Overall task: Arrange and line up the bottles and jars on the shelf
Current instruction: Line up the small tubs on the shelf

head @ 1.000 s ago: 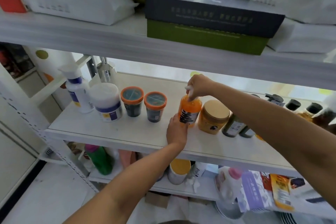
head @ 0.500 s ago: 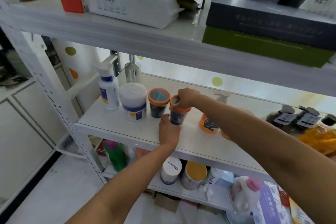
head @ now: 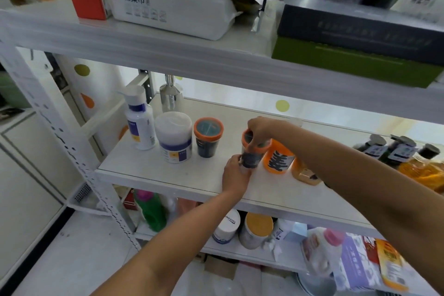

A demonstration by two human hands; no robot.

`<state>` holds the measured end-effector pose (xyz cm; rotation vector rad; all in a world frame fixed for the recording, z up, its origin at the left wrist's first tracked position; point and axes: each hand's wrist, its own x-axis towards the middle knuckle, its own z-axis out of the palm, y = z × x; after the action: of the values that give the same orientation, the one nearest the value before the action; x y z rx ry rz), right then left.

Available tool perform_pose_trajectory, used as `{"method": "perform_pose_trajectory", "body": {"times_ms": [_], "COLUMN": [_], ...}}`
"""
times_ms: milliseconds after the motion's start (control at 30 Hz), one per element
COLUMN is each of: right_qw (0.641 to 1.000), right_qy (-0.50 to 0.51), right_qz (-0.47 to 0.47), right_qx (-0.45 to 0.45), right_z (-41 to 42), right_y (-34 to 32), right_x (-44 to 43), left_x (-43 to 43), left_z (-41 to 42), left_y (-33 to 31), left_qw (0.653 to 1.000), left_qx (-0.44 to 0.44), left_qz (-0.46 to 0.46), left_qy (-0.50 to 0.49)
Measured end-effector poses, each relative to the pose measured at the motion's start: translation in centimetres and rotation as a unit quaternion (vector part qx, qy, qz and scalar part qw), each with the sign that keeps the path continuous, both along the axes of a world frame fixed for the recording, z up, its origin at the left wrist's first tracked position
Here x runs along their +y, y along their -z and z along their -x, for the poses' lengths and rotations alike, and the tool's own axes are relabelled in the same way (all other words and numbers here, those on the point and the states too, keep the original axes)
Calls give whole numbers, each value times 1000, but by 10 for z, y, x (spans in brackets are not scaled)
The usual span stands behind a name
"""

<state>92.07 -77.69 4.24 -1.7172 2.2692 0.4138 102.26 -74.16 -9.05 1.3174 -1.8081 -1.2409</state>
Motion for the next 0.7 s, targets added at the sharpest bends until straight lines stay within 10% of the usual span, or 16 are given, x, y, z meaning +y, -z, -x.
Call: {"method": "perform_pose_trajectory", "body": {"times_ms": [300, 700], "right_qw": [990, 990], "right_qy": [-79, -114], "right_qz": [62, 4], "right_qx": [-98, -88], "right_z": [-63, -66], "right_y": [6, 0], "right_x": [-46, -59], "left_x": [-28, -51], "left_z": [-48, -64], "left_y": [-3, 6], "left_qw": [979, 988], "left_qx": [-5, -51], "left_qz": [3, -10], "left_qy": [-203, -143]}}
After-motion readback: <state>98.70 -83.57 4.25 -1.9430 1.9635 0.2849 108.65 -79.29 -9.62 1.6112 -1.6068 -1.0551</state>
